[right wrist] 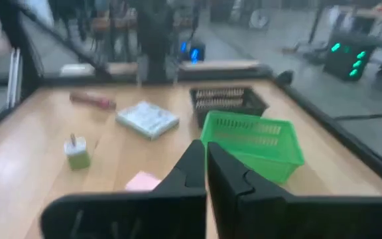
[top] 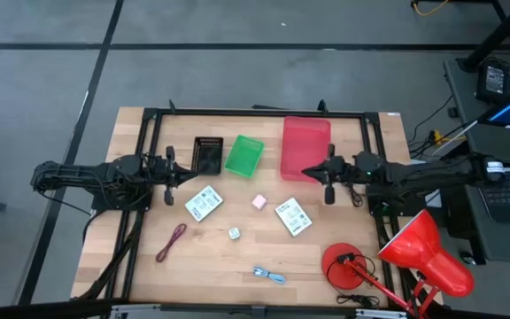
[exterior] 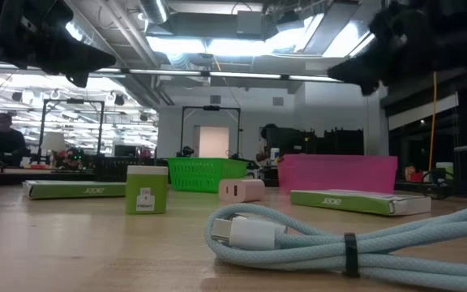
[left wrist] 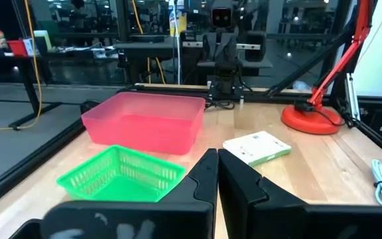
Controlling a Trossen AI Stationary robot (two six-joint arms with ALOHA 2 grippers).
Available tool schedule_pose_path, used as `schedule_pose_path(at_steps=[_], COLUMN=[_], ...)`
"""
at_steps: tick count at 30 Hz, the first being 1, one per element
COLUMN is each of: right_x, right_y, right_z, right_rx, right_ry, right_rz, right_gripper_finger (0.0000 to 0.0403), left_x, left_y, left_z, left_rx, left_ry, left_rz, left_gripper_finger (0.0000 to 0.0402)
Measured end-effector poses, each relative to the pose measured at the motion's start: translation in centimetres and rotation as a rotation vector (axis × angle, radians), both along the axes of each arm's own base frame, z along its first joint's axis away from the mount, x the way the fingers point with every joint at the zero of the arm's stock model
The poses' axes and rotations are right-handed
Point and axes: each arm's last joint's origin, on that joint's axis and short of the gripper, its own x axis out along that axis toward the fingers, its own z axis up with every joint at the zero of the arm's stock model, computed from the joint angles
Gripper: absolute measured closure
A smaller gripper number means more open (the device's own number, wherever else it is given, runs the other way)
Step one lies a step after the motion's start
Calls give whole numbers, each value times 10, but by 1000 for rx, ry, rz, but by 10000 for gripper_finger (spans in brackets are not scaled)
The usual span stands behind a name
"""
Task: Pick and place items into bin
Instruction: Put the black charger cable into the red bin
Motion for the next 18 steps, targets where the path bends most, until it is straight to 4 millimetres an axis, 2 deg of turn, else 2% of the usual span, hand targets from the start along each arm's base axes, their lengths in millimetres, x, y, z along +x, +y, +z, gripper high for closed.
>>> schedule_pose_path(at_steps=[5,9,13,18], right_x=[29,52,76,105], right_y=[0,1,14,36], right_z=[11,6,-3,3], right_rx=[-14,21,-9,-108], right_ry=[142,249,321,364], right_rz=[14,18,79,187], right_gripper_finger=[403,403,403,403], left_x=[0,0,0,0], left_y=[0,0,1,1], left_z=[-1,0,0,0], left_rx=[0,41,57,46], left_ry=[9,11,12,11], left_rz=[0,4,24,25], left_gripper_finger=[396,396,395,395])
